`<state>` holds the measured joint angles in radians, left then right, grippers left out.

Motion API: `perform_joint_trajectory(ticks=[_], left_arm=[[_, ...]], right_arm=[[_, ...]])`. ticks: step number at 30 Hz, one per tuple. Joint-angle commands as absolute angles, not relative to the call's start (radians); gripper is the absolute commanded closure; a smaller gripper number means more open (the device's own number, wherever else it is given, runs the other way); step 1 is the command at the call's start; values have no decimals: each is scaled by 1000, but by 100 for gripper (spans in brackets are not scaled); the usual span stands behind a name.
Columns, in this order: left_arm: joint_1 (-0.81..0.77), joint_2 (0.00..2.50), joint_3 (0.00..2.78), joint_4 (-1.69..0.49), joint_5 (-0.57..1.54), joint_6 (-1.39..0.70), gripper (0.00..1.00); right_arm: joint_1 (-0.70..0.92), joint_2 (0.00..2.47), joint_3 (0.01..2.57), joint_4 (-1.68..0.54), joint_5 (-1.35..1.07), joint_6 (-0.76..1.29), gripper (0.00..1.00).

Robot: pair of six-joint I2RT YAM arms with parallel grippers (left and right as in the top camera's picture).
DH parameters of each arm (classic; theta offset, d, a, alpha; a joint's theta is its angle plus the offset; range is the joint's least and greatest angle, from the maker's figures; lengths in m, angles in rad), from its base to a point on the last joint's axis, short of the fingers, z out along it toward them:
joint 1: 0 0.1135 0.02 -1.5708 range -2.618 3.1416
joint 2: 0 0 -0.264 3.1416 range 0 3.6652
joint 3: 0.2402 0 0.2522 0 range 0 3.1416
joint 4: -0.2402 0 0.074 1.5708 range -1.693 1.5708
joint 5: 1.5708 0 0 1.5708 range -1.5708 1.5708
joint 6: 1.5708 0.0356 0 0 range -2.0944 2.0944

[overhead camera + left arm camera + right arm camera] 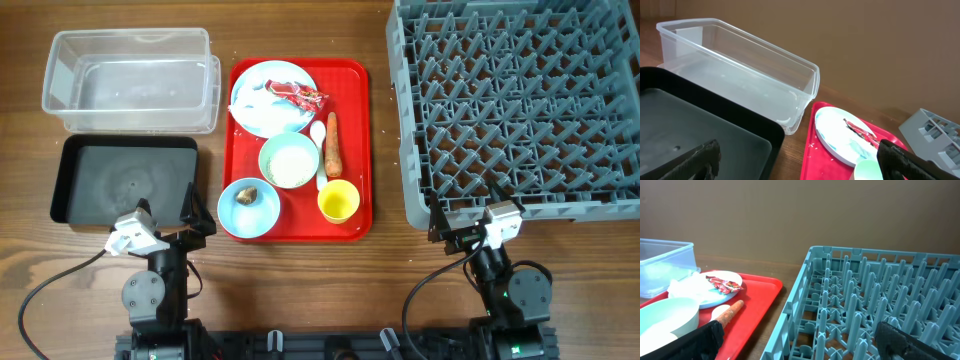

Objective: Sort waste into correct bins and load items into the dishwasher rack

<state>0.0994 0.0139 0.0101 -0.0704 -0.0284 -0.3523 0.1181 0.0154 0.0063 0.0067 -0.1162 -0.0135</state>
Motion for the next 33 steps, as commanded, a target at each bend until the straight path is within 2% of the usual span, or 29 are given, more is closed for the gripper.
perform_joint_trajectory(ticks=[1,17,27,33], left_arm=[[103,7,6,-70,-35,-332,0],[103,7,6,-70,-35,-332,0],[103,7,12,-68,-35,-295,0],[103,53,198,-194,-46,-290,0]], right_arm=[[124,14,5,9,-131,-25,0],[124,14,5,12,-128,-24,0],[124,14,6,94,-129,-25,0],[124,69,93,56,-139,-50,0]])
